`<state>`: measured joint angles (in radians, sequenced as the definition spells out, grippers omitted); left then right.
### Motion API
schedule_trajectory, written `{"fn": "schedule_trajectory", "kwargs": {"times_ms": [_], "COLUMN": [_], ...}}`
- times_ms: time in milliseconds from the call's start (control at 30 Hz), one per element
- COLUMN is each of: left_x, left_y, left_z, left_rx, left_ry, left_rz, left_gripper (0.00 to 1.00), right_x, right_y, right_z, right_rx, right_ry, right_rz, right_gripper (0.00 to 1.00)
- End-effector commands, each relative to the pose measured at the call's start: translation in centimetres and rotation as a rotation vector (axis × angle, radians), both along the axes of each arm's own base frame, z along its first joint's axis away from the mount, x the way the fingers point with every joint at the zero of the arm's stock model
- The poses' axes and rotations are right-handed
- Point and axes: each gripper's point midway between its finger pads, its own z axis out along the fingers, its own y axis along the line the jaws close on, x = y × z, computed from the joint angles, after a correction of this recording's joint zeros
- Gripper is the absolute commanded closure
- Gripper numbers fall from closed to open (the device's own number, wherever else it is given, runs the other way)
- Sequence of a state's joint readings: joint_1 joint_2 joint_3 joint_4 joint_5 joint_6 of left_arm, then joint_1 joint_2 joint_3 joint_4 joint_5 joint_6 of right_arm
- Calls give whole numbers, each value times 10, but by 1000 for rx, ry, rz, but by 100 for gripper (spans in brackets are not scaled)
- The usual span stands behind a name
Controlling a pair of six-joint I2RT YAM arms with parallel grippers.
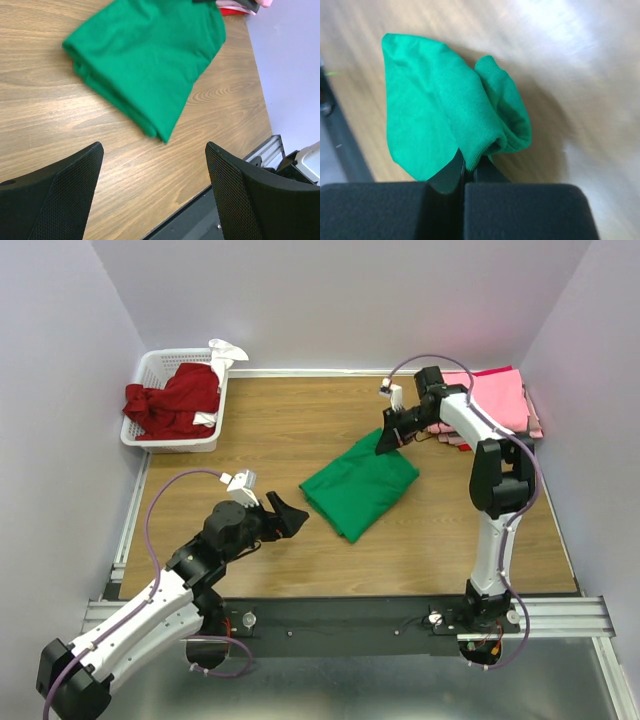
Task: Fold and stack the t-shirts
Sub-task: Neatly place the folded tshirt to the corner
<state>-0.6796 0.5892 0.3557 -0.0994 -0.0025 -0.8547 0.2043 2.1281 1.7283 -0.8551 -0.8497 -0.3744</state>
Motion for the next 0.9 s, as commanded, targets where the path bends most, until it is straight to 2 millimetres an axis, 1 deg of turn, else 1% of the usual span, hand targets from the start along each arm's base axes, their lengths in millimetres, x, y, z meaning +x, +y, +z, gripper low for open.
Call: {"fn": "schedule_trajectory", "kwargs": {"times_ms": [0,33,67,100,167,233,267,400,433,500,533,600,633,733,867], "left_x": [9,10,10,10,10,11,11,12,12,12,12,12,12,13,14], "left_y": [6,7,6,7,7,7,7,7,7,7,6,6,6,6,6], "left_z": [-2,0,0,0,0,-1,-2,-4,-5,-6,-5,-6,-6,-6,-6], "left_rx": [32,34,37,38,42,48,47,52,55,62,59,65,65,69,70], "left_ry": [-28,-34,-34,-35,-38,-43,-44,-48,-48,-49,-53,-54,-54,-59,-61], "left_rz": [37,37,36,36,34,35,35,29,28,23,19,16,14,14,11], "left_gripper": [10,10,10,10,10,10,10,10,10,10,10,10,10,10,10], "right_x": [29,36,47,55,75,89,98,119,126,132,137,142,145,151,156], "right_y": [-15,-17,-24,-29,-43,-54,-60,-85,-94,-104,-109,-118,-121,-129,-136], "right_z": [31,34,39,43,58,69,79,90,95,98,104,110,118,128,148], "right_rx": [-96,-115,-155,-170,-222,-260,-271,-342,-362,-394,-400,-426,-428,-449,-463], "right_ry": [-152,-173,-208,-229,-304,-359,-391,-447,-464,-485,-504,-529,-548,-580,-631], "right_rz": [-59,-77,-117,-140,-200,-245,-271,-356,-383,-410,-424,-444,-456,-480,-510], "right_gripper": [100,100,100,100,100,100,100,100,100,100,100,100,100,100,100]}}
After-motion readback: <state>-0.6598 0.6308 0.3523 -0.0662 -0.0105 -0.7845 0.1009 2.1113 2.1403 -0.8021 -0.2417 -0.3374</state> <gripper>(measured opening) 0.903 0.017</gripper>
